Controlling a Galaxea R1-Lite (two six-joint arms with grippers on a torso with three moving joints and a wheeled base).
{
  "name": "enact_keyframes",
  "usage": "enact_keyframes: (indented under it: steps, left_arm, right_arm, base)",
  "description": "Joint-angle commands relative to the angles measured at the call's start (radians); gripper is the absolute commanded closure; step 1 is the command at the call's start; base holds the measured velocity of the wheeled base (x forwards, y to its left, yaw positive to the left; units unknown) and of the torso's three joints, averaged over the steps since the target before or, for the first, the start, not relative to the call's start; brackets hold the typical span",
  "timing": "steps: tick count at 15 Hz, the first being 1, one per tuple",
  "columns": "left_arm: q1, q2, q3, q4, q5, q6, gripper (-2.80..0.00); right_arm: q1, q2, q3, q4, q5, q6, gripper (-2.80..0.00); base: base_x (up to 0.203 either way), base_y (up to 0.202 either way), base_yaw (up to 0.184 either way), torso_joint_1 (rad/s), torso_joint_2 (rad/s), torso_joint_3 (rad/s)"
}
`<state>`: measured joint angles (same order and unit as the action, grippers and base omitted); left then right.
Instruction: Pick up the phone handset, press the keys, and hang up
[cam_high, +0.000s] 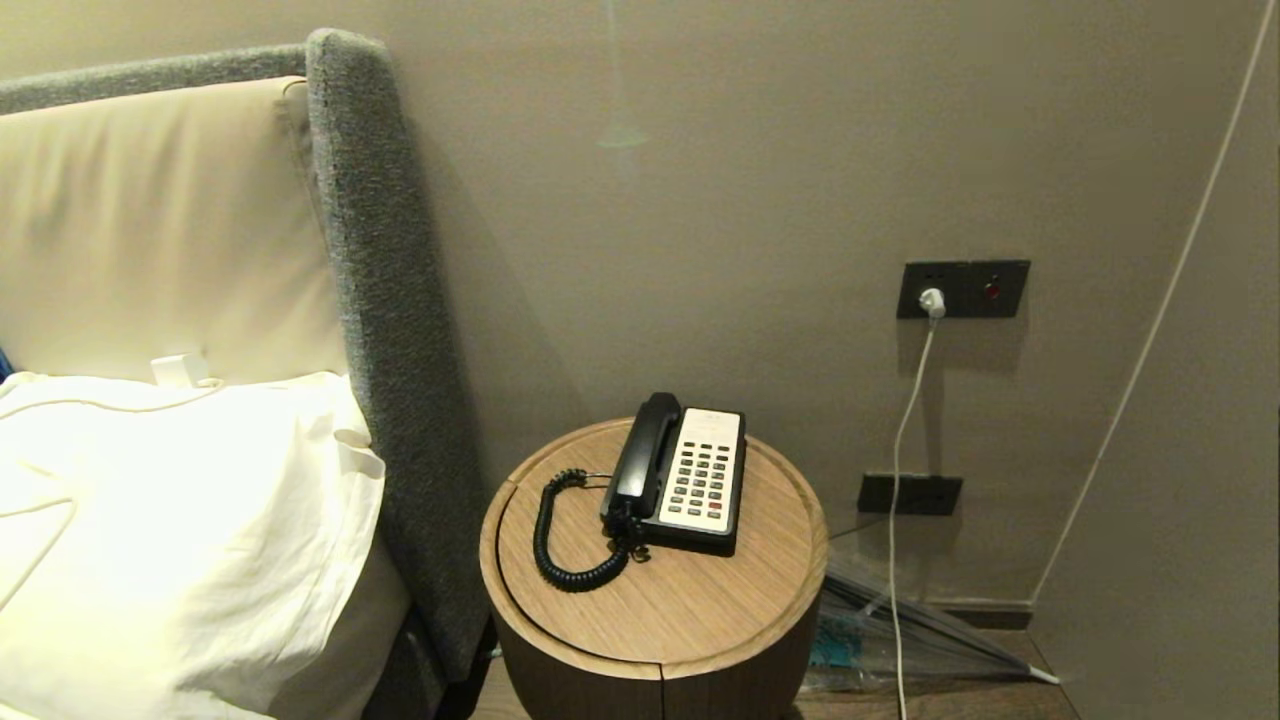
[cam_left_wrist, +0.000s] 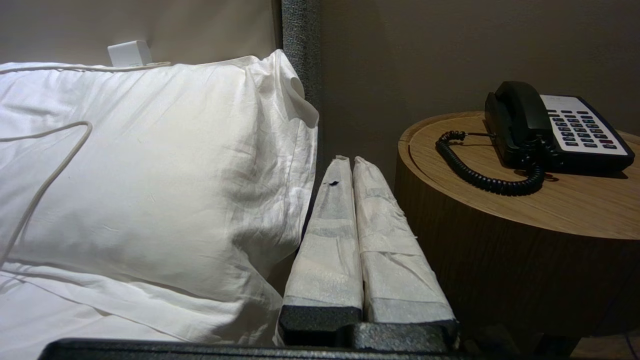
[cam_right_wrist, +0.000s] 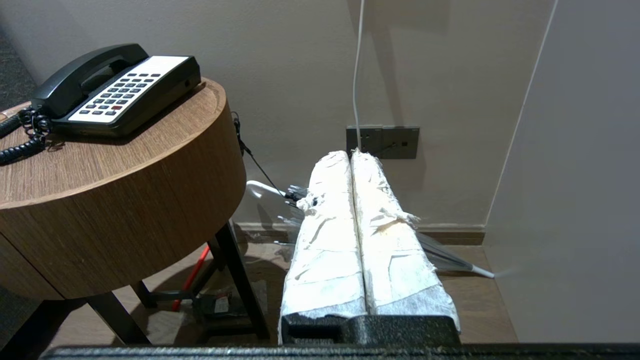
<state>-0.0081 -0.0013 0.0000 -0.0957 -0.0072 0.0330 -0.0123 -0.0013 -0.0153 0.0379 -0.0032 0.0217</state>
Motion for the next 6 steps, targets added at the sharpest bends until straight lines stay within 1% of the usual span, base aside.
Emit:
enact_keyframes:
  steps: [1,6]
  left_arm:
    - [0.0,0.001,0.04,-0.001,0.0,0.0,0.0]
    - [-0.001,0.001,0.04,-0.001,0.0,-0.001,0.0]
  right_arm:
    - [0.0,0.001,0.0,0.0,0.0,0.002,0.0]
    - [0.0,0.001,0.0,0.0,0.0,0.003,0.0]
  base:
    - [0.0,0.0,0.0,0.0,0.0,0.0]
    - [0.0,0.0,0.0,0.0,0.0,0.0]
